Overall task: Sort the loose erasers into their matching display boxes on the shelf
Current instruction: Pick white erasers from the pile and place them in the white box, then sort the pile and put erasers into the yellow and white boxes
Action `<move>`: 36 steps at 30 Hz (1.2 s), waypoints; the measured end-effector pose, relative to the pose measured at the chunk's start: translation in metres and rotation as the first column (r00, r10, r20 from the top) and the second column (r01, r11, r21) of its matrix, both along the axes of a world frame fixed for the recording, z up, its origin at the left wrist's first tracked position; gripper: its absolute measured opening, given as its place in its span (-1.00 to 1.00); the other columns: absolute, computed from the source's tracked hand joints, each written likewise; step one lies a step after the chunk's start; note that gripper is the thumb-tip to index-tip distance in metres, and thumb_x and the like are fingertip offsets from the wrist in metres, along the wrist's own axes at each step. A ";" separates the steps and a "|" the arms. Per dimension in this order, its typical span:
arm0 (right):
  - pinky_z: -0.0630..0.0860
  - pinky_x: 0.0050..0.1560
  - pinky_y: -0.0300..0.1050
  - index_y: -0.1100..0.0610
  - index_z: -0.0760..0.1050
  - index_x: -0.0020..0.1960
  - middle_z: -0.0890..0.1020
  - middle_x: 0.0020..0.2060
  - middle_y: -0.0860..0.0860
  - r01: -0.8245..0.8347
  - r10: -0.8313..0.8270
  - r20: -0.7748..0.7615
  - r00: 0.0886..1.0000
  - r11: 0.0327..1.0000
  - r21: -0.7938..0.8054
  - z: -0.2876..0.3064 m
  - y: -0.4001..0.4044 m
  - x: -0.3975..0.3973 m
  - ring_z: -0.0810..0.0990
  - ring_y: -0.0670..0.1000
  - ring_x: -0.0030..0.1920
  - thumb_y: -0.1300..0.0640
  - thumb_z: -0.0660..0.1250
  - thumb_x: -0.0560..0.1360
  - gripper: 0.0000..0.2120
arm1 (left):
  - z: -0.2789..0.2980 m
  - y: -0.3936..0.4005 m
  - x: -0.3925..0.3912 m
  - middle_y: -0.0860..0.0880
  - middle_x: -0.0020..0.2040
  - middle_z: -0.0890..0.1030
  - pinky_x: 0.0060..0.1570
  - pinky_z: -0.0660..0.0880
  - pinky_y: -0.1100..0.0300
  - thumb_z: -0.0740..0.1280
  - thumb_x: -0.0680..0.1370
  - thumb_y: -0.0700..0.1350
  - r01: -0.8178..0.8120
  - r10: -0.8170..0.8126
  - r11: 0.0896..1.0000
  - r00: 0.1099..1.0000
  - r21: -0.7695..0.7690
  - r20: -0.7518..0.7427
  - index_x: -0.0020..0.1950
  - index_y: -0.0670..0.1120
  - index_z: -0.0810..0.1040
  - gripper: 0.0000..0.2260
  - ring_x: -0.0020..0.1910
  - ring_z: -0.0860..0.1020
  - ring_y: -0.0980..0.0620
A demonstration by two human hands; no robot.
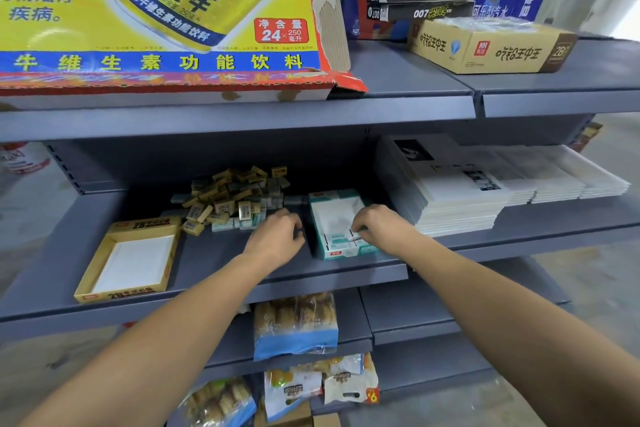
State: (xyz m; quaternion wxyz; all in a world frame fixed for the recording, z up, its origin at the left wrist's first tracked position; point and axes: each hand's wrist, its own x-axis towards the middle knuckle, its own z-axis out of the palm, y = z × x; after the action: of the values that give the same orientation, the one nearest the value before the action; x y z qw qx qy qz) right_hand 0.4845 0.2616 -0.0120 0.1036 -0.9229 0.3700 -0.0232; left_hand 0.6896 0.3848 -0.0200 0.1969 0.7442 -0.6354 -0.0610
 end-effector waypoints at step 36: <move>0.52 0.17 0.01 0.09 0.51 0.30 0.57 0.25 0.06 -0.036 0.032 0.195 0.980 0.999 0.018 0.016 0.025 0.032 0.55 0.09 0.19 0.15 0.22 0.55 -0.66 | -0.001 0.028 0.000 -0.06 0.06 0.52 -0.08 0.51 0.05 0.27 0.55 -0.12 -0.165 0.165 0.986 0.985 -0.013 0.050 0.10 -0.11 0.57 -0.83 -0.03 0.54 -0.10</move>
State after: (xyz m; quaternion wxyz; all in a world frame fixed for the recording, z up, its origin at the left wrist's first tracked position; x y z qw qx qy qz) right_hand 0.5165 0.2869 0.0043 0.1495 -0.9213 0.3425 -0.1078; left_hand 0.6894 0.4128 -0.0206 0.1883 0.7946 -0.5767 -0.0228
